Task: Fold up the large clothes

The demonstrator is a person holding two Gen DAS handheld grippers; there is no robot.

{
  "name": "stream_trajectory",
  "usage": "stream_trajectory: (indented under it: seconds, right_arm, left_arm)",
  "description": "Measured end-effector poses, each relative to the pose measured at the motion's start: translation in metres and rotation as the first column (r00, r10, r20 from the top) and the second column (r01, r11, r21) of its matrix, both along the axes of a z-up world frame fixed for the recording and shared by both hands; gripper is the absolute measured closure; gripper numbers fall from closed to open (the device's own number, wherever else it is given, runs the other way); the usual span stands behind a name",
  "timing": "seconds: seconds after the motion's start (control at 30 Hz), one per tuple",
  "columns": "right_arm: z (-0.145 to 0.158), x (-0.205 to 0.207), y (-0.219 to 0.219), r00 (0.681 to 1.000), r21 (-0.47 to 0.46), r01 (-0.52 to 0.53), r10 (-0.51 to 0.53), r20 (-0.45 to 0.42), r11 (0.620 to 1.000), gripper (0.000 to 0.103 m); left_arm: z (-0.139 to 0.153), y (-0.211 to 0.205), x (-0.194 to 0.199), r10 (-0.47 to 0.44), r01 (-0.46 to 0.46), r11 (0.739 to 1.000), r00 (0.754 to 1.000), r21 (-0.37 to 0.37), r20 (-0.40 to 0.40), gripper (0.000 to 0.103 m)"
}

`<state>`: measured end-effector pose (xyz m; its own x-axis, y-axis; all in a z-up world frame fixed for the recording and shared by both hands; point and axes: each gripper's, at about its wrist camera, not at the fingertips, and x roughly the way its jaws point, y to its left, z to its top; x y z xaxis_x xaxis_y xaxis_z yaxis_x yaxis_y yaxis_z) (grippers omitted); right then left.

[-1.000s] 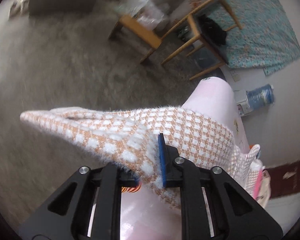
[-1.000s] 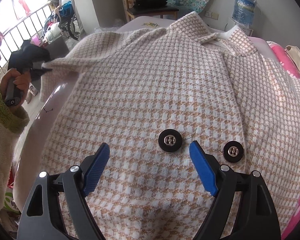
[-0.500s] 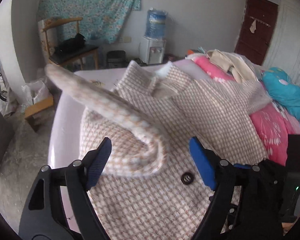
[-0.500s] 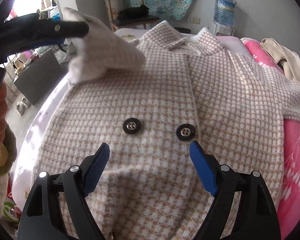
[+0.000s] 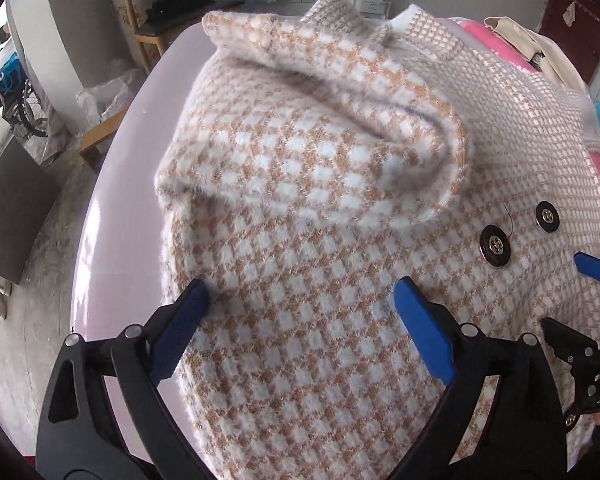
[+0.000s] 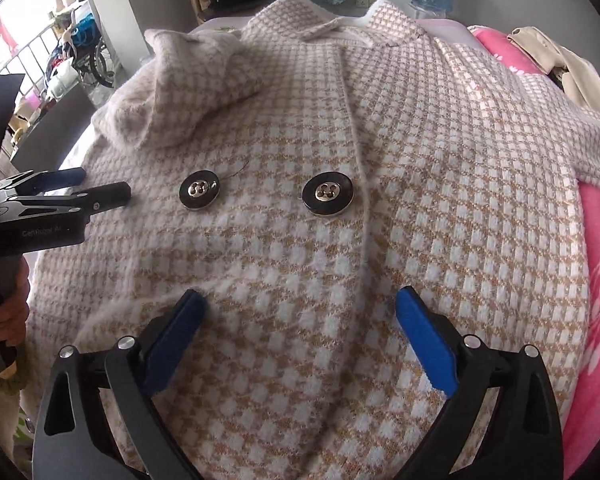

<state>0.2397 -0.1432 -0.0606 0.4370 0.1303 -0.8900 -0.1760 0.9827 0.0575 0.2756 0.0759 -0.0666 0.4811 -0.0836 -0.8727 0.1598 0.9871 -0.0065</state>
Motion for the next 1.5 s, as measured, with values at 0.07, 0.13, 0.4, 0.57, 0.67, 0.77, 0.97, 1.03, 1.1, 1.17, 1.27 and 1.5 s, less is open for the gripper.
stream_trajectory:
  seconds: [0.07, 0.13, 0.4, 0.57, 0.67, 0.77, 0.97, 1.03, 1.1, 1.17, 1.27, 1.5]
  right_arm:
    - [-0.001, 0.001, -0.001, 1.0, 0.012, 0.005, -0.005, -0.006, 1.0, 0.006]
    - [-0.002, 0.001, -0.001, 1.0, 0.012, 0.004, -0.003, -0.004, 1.0, 0.006]
    - [-0.003, -0.002, -0.004, 1.0, 0.031, 0.006, -0.007, 0.03, 1.0, 0.006]
    - [-0.002, -0.003, -0.003, 1.0, 0.025, -0.015, 0.015, 0.017, 1.0, 0.006]
    - [0.0, 0.002, -0.002, 0.999, 0.019, -0.035, 0.036, -0.027, 0.999, 0.006]
    - [0.01, 0.009, -0.004, 0.996, 0.019, -0.042, 0.043, -0.075, 0.999, 0.006]
    - [0.079, 0.028, -0.011, 0.992, 0.097, -0.107, 0.1, 0.074, 0.99, 0.006]
    - [0.099, 0.046, -0.006, 0.986, 0.122, -0.136, 0.122, 0.115, 0.983, 0.006]
    - [0.115, 0.069, 0.007, 0.977, 0.138, -0.178, 0.157, 0.147, 0.974, 0.007]
    - [0.125, 0.094, 0.026, 0.966, 0.152, -0.224, 0.199, 0.168, 0.963, 0.009]
    - [0.129, 0.132, 0.063, 0.951, 0.151, -0.282, 0.257, 0.17, 0.947, 0.015]
    - [0.101, 0.203, 0.165, 0.913, 0.077, -0.403, 0.395, 0.102, 0.912, 0.032]
  left_arm:
    - [0.0, -0.001, -0.003, -0.006, 0.006, 1.0, 1.0, 0.01, 0.013, 0.009]
    - [0.0, -0.003, -0.004, -0.007, 0.006, 1.0, 1.0, 0.004, 0.028, 0.008]
    - [0.002, -0.003, -0.006, -0.019, 0.018, 1.0, 0.999, 0.007, 0.043, 0.008]
    - [0.001, -0.004, -0.006, -0.014, 0.013, 1.0, 0.999, 0.013, 0.04, 0.008]
    - [0.0, -0.005, -0.005, -0.013, 0.013, 1.0, 0.999, 0.015, 0.035, 0.008]
    - [0.001, -0.004, -0.005, -0.015, 0.014, 1.0, 0.999, 0.012, 0.043, 0.008]
    - [0.009, 0.001, -0.008, -0.017, 0.019, 0.999, 0.998, -0.027, 0.062, 0.008]
    - [0.016, 0.006, -0.012, 0.0, 0.003, 0.999, 0.995, -0.033, 0.098, 0.008]
    - [0.02, 0.011, -0.012, 0.028, -0.024, 0.999, 0.992, -0.029, 0.12, 0.008]
    - [0.019, 0.017, -0.01, 0.053, -0.05, 0.998, 0.992, -0.024, 0.117, 0.008]
    - [0.011, 0.023, -0.005, 0.086, -0.085, 0.996, 0.993, -0.023, 0.085, 0.008]
    - [0.003, 0.034, -0.004, 0.133, -0.13, 0.99, 0.989, -0.053, 0.061, 0.008]
